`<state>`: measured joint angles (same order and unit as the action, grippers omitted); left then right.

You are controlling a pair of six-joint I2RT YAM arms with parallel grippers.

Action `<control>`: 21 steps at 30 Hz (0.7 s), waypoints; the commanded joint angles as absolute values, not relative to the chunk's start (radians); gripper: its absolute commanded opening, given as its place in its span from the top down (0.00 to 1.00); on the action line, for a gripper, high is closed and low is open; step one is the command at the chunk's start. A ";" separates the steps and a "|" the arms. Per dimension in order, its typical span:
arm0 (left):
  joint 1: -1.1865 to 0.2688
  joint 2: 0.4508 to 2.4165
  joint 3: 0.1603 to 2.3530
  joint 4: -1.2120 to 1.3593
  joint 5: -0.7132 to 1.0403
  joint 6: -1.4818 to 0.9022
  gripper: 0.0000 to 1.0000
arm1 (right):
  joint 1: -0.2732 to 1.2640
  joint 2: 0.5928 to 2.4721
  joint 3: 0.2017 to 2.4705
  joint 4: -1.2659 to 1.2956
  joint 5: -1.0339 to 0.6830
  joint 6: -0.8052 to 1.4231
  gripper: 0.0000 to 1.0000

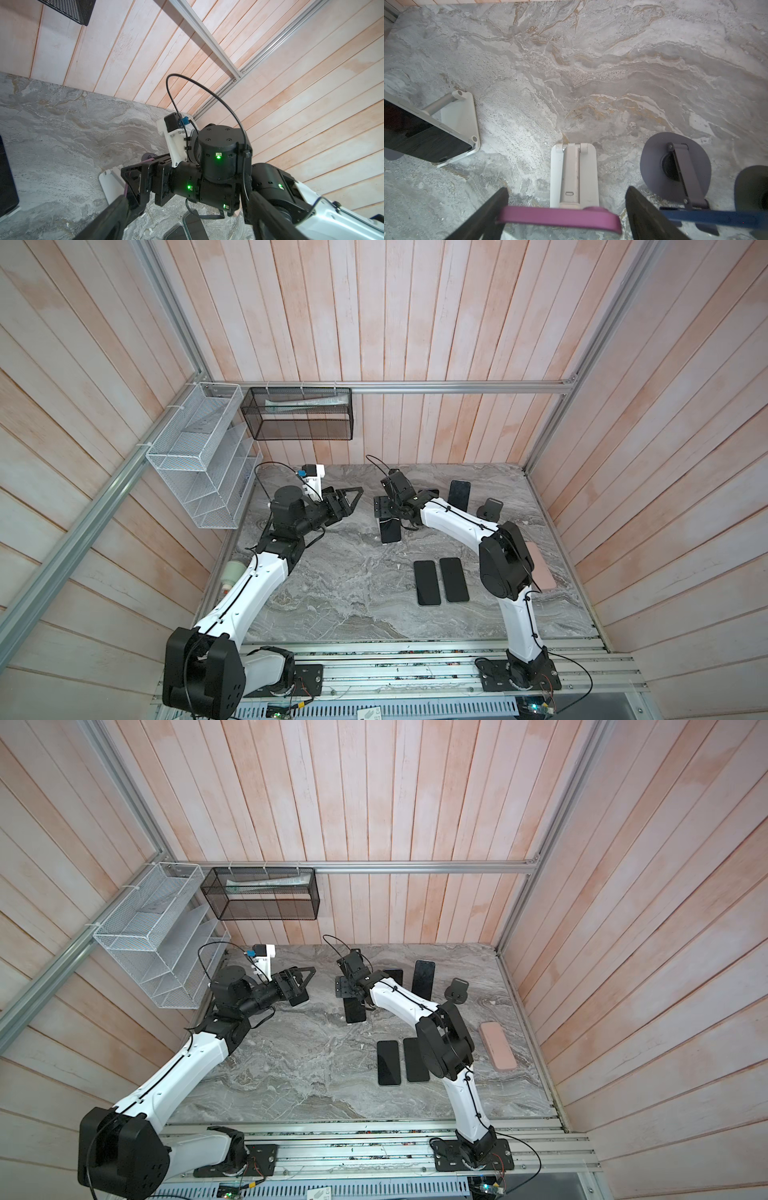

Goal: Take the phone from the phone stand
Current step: 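Lift the pink-edged phone off the white stand with the right gripper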

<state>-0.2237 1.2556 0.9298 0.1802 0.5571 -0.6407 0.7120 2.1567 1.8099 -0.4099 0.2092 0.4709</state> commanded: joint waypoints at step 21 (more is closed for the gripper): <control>-0.226 1.263 0.911 0.206 0.575 -0.634 0.09 | 0.767 2.129 1.767 -0.375 0.321 0.413 0.23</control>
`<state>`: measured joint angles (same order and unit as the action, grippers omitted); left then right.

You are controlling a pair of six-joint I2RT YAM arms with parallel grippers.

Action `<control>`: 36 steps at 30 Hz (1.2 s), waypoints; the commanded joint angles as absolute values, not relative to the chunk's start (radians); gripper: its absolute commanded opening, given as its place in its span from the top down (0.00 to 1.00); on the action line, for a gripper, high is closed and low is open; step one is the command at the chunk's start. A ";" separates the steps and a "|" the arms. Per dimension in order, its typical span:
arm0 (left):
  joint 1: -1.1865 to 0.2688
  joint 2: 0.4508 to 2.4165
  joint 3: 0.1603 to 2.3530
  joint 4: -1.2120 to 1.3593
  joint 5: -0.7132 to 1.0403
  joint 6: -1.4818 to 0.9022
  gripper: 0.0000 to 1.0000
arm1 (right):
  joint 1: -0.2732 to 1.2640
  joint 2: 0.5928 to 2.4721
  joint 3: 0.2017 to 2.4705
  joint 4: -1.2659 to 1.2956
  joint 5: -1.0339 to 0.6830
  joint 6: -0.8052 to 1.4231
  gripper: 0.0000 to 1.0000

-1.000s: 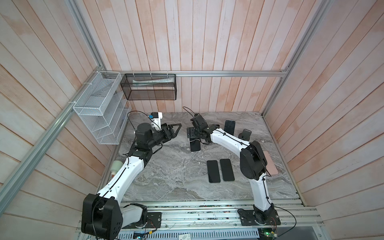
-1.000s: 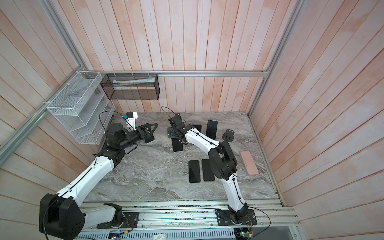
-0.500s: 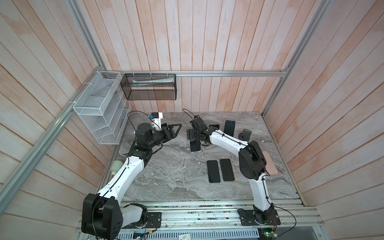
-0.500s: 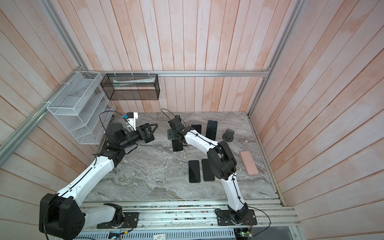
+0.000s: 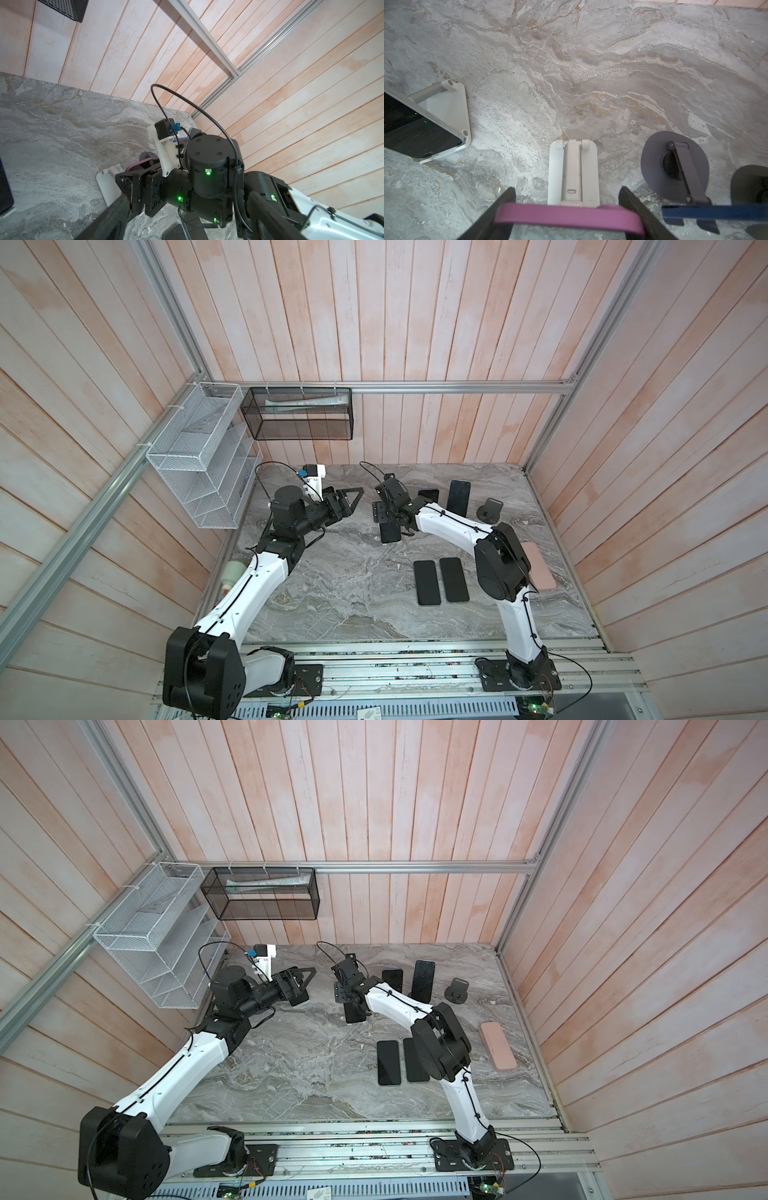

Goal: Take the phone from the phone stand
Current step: 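Lift the pink-edged phone off the white stand with the right gripper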

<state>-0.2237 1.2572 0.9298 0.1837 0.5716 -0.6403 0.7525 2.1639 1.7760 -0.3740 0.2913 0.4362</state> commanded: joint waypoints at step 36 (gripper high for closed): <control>-0.224 1.268 0.916 0.192 0.572 -0.621 0.10 | 0.817 1.830 1.584 -0.371 0.417 0.391 0.27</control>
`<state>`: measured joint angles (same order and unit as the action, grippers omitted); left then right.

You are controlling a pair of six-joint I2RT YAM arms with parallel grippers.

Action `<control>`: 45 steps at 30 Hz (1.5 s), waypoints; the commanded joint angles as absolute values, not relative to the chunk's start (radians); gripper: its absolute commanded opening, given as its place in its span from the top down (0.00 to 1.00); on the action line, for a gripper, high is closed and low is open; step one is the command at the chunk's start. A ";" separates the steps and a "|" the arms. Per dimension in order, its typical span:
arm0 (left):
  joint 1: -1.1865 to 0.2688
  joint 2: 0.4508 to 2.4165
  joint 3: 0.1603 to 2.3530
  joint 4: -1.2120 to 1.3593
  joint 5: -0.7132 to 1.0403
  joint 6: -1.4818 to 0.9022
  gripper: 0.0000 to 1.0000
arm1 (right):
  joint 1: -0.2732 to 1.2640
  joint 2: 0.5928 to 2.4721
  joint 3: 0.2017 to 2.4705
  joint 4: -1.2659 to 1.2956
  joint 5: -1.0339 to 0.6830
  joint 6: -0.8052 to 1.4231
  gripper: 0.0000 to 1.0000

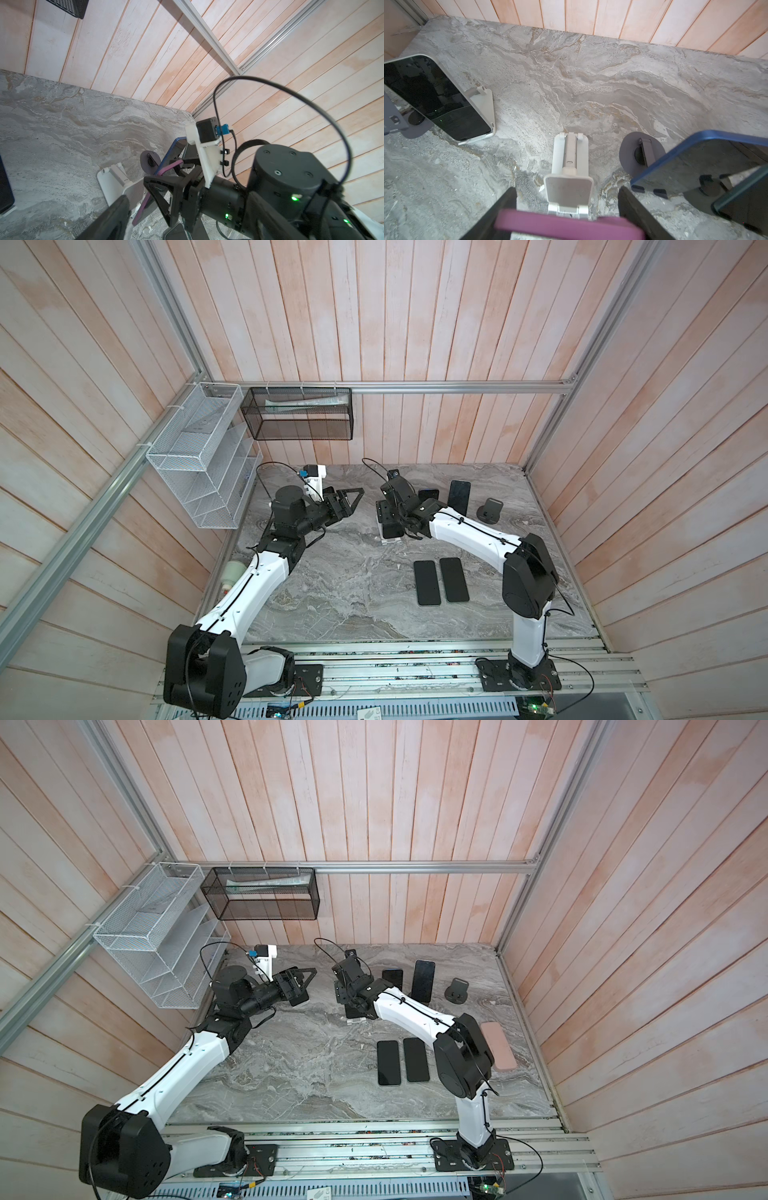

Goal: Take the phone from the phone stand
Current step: 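Lift the pink-edged phone off the white stand with the right gripper, then carry the pink-edged phone toward the robot beside the two flat phones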

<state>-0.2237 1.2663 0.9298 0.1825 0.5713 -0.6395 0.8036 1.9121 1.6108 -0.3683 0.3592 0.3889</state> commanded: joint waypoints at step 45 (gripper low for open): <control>-0.225 1.282 0.923 0.160 0.548 -0.609 0.10 | 1.015 1.805 1.267 -0.494 0.362 0.779 0.28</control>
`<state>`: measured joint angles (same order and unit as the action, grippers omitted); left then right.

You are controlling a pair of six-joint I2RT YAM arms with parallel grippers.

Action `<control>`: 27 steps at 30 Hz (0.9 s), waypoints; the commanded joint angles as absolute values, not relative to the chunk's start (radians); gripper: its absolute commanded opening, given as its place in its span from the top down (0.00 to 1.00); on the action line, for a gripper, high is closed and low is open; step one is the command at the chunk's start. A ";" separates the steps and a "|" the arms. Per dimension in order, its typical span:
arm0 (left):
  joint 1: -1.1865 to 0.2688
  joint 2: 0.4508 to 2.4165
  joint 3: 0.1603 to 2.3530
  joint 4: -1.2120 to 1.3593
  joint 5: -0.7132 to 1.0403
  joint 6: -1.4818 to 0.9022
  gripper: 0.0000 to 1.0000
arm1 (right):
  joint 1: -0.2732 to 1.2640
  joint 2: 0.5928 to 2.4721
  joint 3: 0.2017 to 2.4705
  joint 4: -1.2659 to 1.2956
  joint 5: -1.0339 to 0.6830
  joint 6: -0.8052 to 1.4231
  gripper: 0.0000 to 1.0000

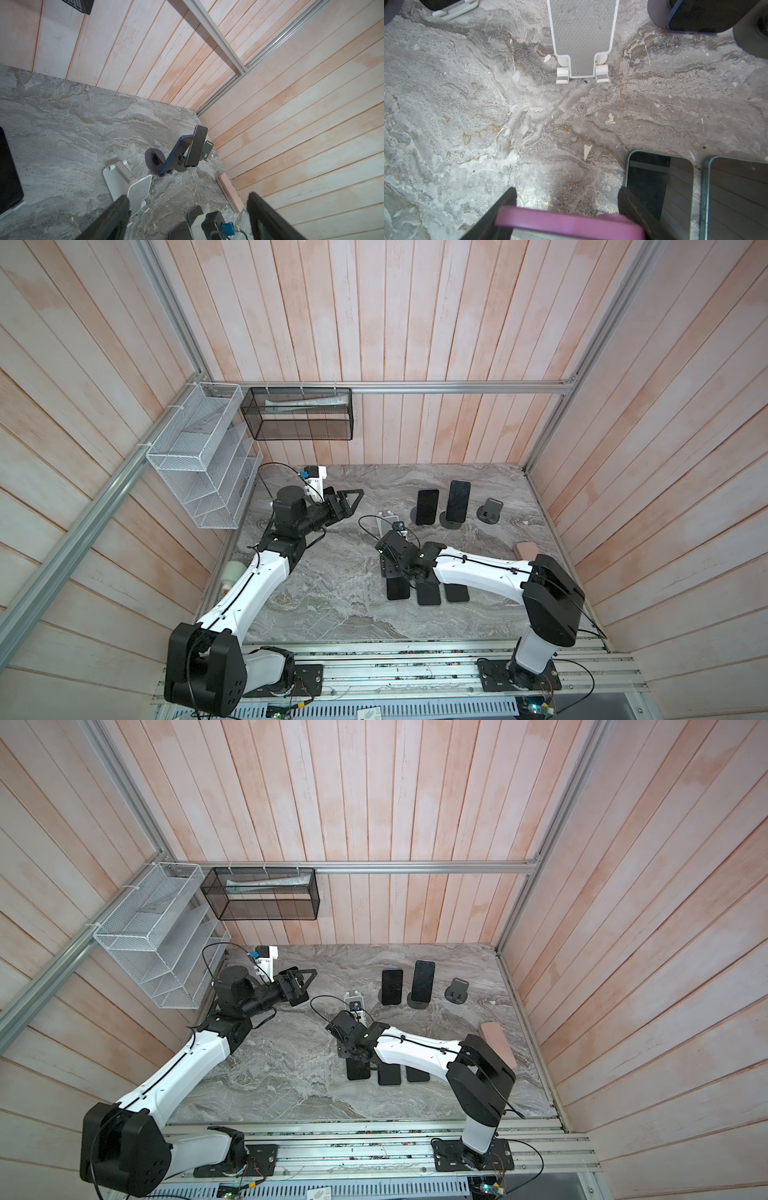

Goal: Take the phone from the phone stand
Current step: 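Carry the pink-edged phone toward the robot beside the two flat phones, then lay the pink-edged phone flat and open the right gripper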

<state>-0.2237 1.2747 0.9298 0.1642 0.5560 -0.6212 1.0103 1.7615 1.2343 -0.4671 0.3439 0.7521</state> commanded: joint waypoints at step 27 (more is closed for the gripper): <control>-0.229 1.278 0.921 0.171 0.563 -0.620 0.10 | 0.971 1.905 1.165 -0.307 0.272 0.746 0.27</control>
<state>-0.2241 1.2755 0.9298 0.1646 0.5571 -0.6220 0.9833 1.9018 1.1877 -0.3313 0.2771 0.7555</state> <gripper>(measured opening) 0.899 0.726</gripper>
